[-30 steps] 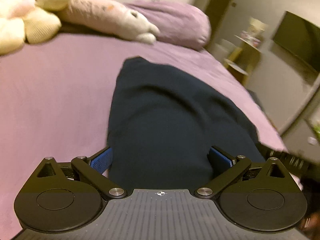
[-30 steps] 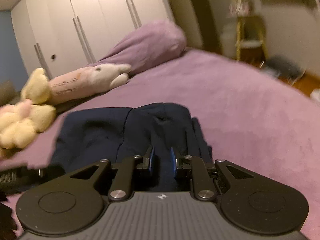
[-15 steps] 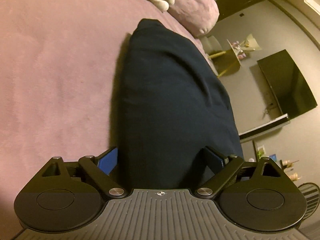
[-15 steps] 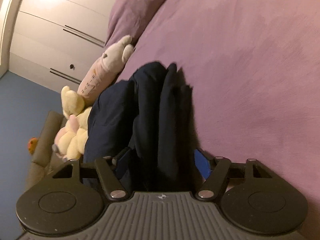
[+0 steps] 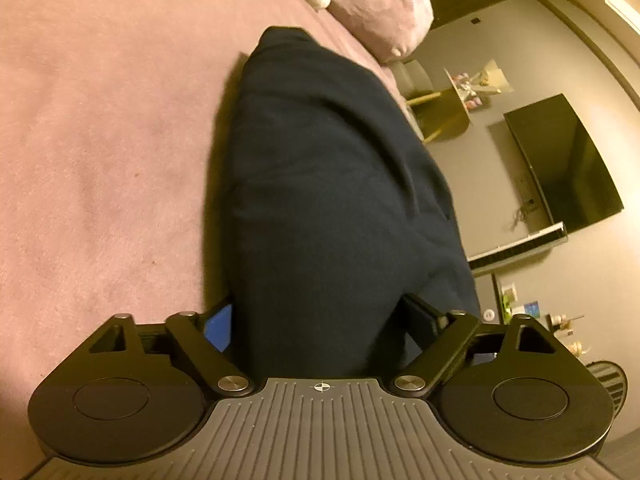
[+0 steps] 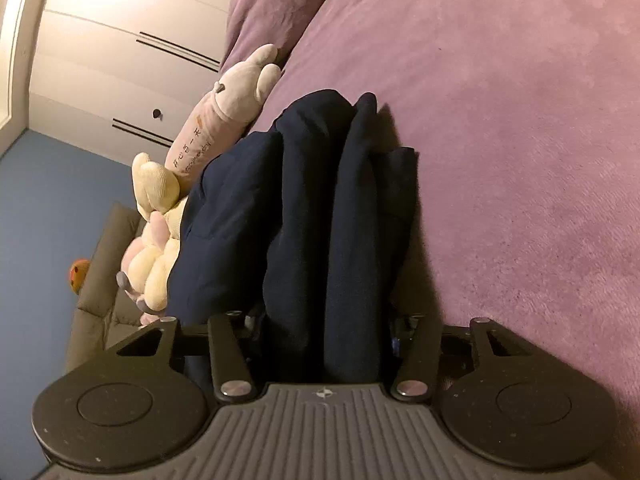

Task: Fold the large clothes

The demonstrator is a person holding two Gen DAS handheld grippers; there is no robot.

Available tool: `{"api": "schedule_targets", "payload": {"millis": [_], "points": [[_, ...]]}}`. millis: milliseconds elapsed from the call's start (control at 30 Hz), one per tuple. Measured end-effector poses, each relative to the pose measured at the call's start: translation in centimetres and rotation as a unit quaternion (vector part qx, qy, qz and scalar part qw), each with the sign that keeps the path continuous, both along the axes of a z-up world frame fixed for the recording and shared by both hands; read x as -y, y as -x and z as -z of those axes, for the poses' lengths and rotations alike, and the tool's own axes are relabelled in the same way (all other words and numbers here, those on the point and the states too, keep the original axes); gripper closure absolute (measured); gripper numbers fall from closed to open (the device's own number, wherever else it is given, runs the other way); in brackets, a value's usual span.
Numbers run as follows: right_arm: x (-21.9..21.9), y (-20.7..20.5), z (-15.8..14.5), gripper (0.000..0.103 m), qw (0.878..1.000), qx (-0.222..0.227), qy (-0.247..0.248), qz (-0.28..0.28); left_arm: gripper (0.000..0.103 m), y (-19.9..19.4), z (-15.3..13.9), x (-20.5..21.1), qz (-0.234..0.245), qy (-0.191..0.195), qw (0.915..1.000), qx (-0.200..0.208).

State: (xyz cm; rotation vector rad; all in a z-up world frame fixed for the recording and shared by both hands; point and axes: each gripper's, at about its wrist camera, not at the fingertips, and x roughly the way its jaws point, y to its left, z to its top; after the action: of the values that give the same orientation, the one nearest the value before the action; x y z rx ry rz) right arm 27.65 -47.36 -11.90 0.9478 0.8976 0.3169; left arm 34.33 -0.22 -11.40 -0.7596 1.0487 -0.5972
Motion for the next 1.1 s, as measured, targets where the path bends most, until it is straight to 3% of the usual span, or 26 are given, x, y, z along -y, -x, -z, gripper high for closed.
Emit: {"api": "schedule_targets", "payload": {"millis": [167, 433, 633, 867, 967, 1100], "points": [[-0.4, 0.5, -1.1, 0.063, 1.000, 0.009, 0.013, -0.003, 0.029, 0.3, -1.5, -0.2, 0.011, 0.002, 0.9998, 0.014], [-2.0, 0.0, -3.1, 0.067, 0.999, 0.024, 0.012, -0.017, 0.032, 0.6, -3.4, -1.8, 0.006, -0.001, 0.9991, 0.042], [-7.1, -1.8, -3.1, 0.067, 0.998, 0.019, 0.003, -0.062, 0.032, 1.6, -4.8, -7.5, -0.044, -0.030, 0.9969, 0.059], [-15.7, -4.9, -2.2, 0.067, 0.993, 0.021, -0.012, -0.116, 0.030, 3.2, -4.2, -15.0, -0.117, -0.044, 0.9909, 0.050], [-17.3, -5.5, -2.0, 0.062, 0.993, 0.016, -0.002, -0.115, 0.026, 3.6, -2.7, -15.9, -0.138, -0.047, 0.9891, 0.020], [-17.2, -4.4, -2.9, 0.049, 0.995, -0.002, 0.035, -0.094, 0.023, 5.2, -3.1, -15.3, -0.153, -0.059, 0.9858, 0.033]]}}
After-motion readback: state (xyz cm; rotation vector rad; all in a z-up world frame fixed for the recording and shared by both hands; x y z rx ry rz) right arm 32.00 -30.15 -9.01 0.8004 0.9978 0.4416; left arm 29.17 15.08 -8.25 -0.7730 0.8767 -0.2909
